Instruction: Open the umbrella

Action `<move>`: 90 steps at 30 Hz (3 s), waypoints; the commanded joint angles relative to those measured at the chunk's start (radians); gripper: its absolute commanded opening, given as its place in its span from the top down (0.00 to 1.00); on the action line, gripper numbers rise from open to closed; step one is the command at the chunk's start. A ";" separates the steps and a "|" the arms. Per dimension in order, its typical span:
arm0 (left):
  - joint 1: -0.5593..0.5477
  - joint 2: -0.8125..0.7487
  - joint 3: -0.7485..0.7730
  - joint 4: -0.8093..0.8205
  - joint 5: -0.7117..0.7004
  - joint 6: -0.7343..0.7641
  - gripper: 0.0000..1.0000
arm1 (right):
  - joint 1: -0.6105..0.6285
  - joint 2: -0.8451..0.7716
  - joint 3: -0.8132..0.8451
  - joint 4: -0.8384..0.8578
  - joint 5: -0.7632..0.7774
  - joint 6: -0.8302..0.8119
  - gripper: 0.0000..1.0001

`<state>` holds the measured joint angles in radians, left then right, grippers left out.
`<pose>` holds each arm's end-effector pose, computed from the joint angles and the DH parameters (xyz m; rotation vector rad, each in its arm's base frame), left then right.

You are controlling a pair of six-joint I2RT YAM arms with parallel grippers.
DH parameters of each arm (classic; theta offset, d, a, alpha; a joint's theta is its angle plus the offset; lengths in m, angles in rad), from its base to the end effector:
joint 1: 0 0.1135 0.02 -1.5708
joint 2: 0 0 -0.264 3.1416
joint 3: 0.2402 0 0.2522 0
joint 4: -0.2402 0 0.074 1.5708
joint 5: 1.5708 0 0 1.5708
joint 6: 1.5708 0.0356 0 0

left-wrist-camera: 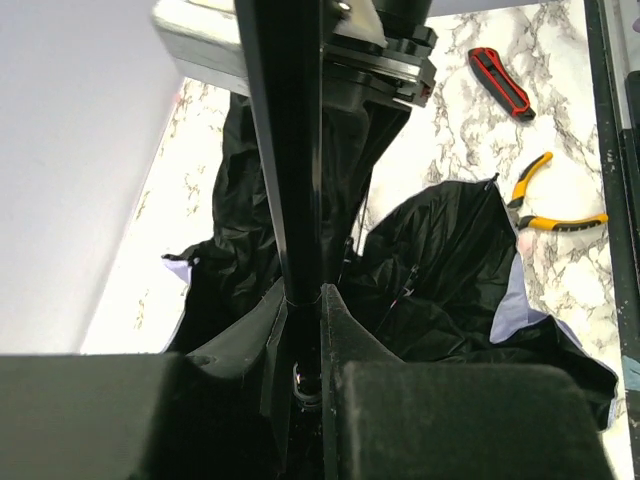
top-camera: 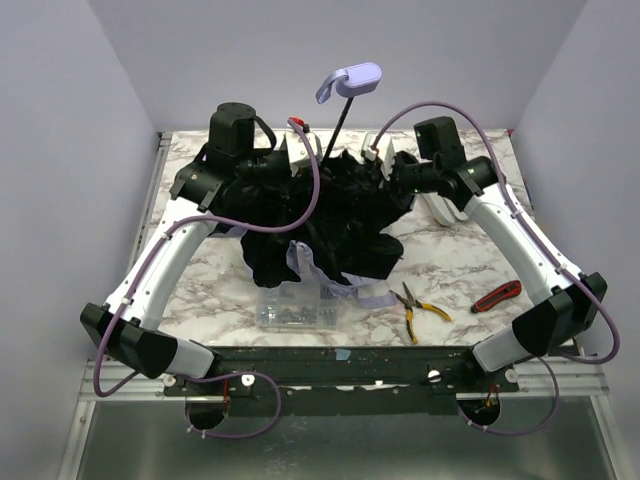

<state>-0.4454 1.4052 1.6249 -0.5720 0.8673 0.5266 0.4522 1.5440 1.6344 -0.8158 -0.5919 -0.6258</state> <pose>0.2532 -0.1510 0.4523 1.3357 1.3011 -0.7707 0.2872 0.1616 0.3906 -1.3835 1.7274 0.5805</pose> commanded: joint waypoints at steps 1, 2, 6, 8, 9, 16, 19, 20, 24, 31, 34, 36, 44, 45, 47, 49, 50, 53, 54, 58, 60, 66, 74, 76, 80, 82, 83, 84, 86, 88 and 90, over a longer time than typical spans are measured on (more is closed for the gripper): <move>0.005 -0.066 -0.021 0.070 0.028 0.009 1.00 | 0.001 -0.108 -0.127 0.092 0.251 -0.092 0.99; 0.008 -0.072 -0.025 0.071 0.032 0.009 1.00 | 0.001 -0.120 -0.152 0.117 0.286 -0.093 0.99; 0.039 -0.065 -0.020 0.079 0.050 -0.030 1.00 | -0.001 -0.145 -0.189 0.168 0.393 -0.077 0.99; 0.056 -0.048 -0.004 0.084 0.049 -0.059 1.00 | -0.001 -0.147 -0.182 0.185 0.401 -0.046 0.99; 0.060 -0.040 0.006 0.084 0.042 -0.067 1.00 | -0.002 -0.145 -0.176 0.186 0.392 -0.028 0.99; 0.078 0.004 0.066 0.117 -0.036 -0.082 1.00 | -0.005 -0.100 -0.084 0.146 0.279 0.138 0.65; 0.060 0.014 0.085 0.100 -0.036 -0.052 1.00 | -0.004 -0.079 0.028 0.164 0.135 0.263 0.25; 0.058 0.019 0.089 0.100 -0.027 -0.058 1.00 | -0.004 -0.070 0.078 0.180 0.082 0.306 0.21; 0.057 0.038 0.106 0.096 0.018 -0.090 1.00 | -0.004 -0.031 0.232 0.278 -0.085 0.445 0.17; 0.056 0.081 0.141 0.037 0.096 -0.121 1.00 | -0.003 -0.081 0.187 0.711 -0.236 0.740 0.13; 0.057 0.092 0.142 0.043 0.125 -0.154 1.00 | -0.001 -0.064 0.193 0.807 -0.269 0.831 0.13; 0.057 0.098 0.138 0.063 0.139 -0.189 1.00 | 0.001 -0.041 0.213 0.864 -0.286 0.880 0.14; 0.035 0.146 0.191 0.004 0.168 -0.194 1.00 | 0.038 0.035 0.280 0.892 -0.276 0.872 0.32; 0.031 0.146 0.190 0.001 0.170 -0.190 1.00 | 0.040 0.040 0.281 0.891 -0.273 0.864 0.35; 0.022 0.147 0.185 -0.004 0.171 -0.182 1.00 | 0.043 0.050 0.287 0.891 -0.272 0.857 0.40; 0.016 0.150 0.184 -0.006 0.173 -0.181 1.00 | 0.044 0.059 0.294 0.888 -0.277 0.855 0.44; 0.016 0.152 0.183 -0.006 0.177 -0.184 1.00 | 0.044 0.064 0.295 0.884 -0.280 0.850 0.47; 0.016 0.150 0.173 0.008 0.189 -0.199 1.00 | 0.046 0.071 0.294 0.859 -0.277 0.829 0.58; 0.016 0.145 0.163 0.019 0.189 -0.204 1.00 | 0.045 0.072 0.294 0.856 -0.278 0.827 0.66; 0.031 0.112 0.065 0.122 0.177 -0.258 0.91 | 0.045 0.081 0.300 0.881 -0.233 0.856 0.99; 0.039 0.097 0.014 0.176 0.151 -0.277 0.77 | 0.045 0.086 0.304 0.916 -0.210 0.878 0.99; 0.040 0.103 -0.046 0.253 0.049 -0.264 0.67 | 0.044 0.128 0.380 1.008 -0.202 1.014 0.99; 0.085 0.140 -0.073 0.248 0.004 -0.229 0.69 | 0.045 0.149 0.460 1.055 -0.174 1.076 0.99; 0.101 0.142 -0.088 0.238 -0.001 -0.215 0.70 | 0.045 0.152 0.475 1.054 -0.160 1.075 0.99; 0.130 0.144 -0.118 0.196 -0.021 -0.153 0.76 | 0.044 0.151 0.493 1.051 -0.123 1.057 0.99; 0.134 0.141 -0.132 0.154 -0.055 -0.085 0.77 | 0.043 0.154 0.509 1.052 -0.110 1.047 0.99; 0.137 0.142 -0.139 0.129 -0.066 -0.047 0.76 | 0.041 0.159 0.519 1.051 -0.104 1.045 0.99; 0.138 0.144 -0.146 0.111 -0.080 -0.021 0.77 | 0.039 0.161 0.528 1.051 -0.103 1.043 0.99; 0.147 0.147 -0.157 0.076 -0.102 0.023 0.76 | 0.033 0.167 0.547 1.053 -0.102 1.043 0.99; 0.160 0.152 -0.163 0.052 -0.116 0.047 0.76 | 0.029 0.171 0.562 1.055 -0.096 1.043 0.99; 0.180 0.159 -0.167 0.040 -0.119 0.054 0.76 | 0.025 0.174 0.576 1.062 -0.091 1.044 0.99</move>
<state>-0.3180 1.5238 1.5185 -0.3382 0.8532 0.4564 0.4953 1.7756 2.0792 0.0700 -0.7567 0.3729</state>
